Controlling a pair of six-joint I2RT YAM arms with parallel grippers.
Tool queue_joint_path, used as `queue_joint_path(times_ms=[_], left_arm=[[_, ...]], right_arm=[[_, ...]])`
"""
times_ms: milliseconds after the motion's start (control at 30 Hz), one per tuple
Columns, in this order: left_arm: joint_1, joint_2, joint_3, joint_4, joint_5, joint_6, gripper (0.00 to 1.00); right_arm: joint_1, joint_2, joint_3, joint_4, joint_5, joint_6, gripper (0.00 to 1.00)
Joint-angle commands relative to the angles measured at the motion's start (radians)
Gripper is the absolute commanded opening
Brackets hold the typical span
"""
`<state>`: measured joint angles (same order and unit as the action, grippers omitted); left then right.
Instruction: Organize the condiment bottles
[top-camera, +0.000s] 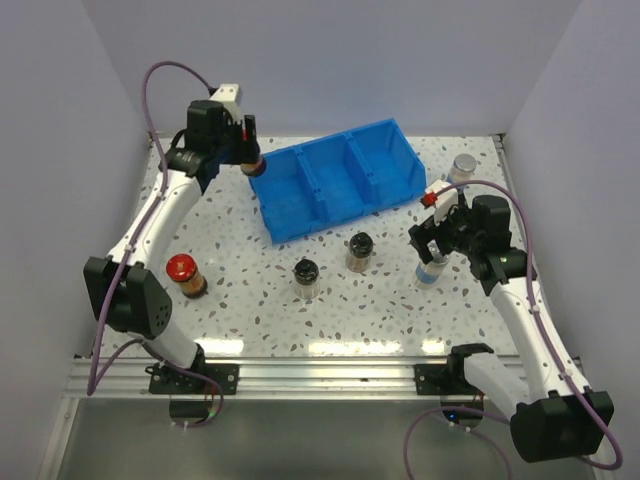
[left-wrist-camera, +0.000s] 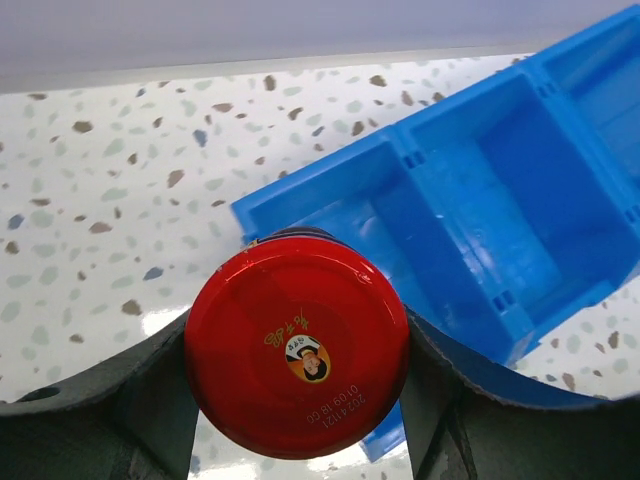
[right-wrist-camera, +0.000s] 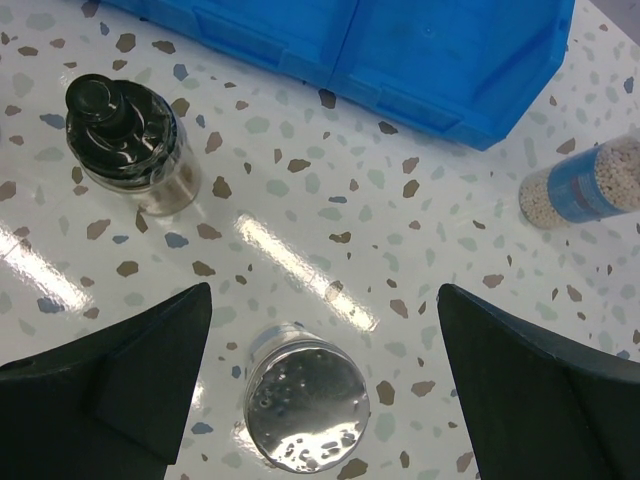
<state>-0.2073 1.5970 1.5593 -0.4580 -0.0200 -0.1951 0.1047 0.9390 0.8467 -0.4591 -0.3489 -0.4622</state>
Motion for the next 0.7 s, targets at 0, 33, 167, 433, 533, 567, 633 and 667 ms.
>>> queue_joint_path(times_ms=[0, 33, 167, 433, 533, 567, 633, 667], left_arm=[[-0.050, 0.064, 0.155, 0.079, 0.037, -0.015, 0.00], [-0.056, 0.082, 0.171, 0.070, 0.037, -0.017, 0.00], [-0.083, 0.190, 0.231, 0.059, 0.038, -0.017, 0.00], [-0.109, 0.303, 0.260, 0.070, 0.023, 0.002, 0.00], [-0.112, 0.337, 0.248, 0.085, 0.023, 0.009, 0.00], [-0.112, 0.351, 0.236, 0.093, 0.023, 0.013, 0.00], [-0.112, 0.362, 0.223, 0.116, -0.004, 0.019, 0.00], [-0.113, 0.377, 0.219, 0.120, -0.008, 0.019, 0.00]], right_arm=[[0.003, -0.014, -0.003, 0.027, 0.022, -0.013, 0.99], [0.001, -0.014, -0.003, 0.027, 0.024, -0.013, 0.99], [0.003, -0.014, -0.003, 0.030, 0.028, -0.016, 0.99], [0.001, -0.014, -0.003, 0.030, 0.028, -0.016, 0.99], [0.003, -0.012, -0.003, 0.031, 0.030, -0.016, 0.99], [0.003, -0.012, -0.001, 0.031, 0.030, -0.016, 0.99], [0.003, -0.012, -0.003, 0.031, 0.031, -0.016, 0.98], [0.001, -0.011, -0.005, 0.028, 0.031, -0.016, 0.98]])
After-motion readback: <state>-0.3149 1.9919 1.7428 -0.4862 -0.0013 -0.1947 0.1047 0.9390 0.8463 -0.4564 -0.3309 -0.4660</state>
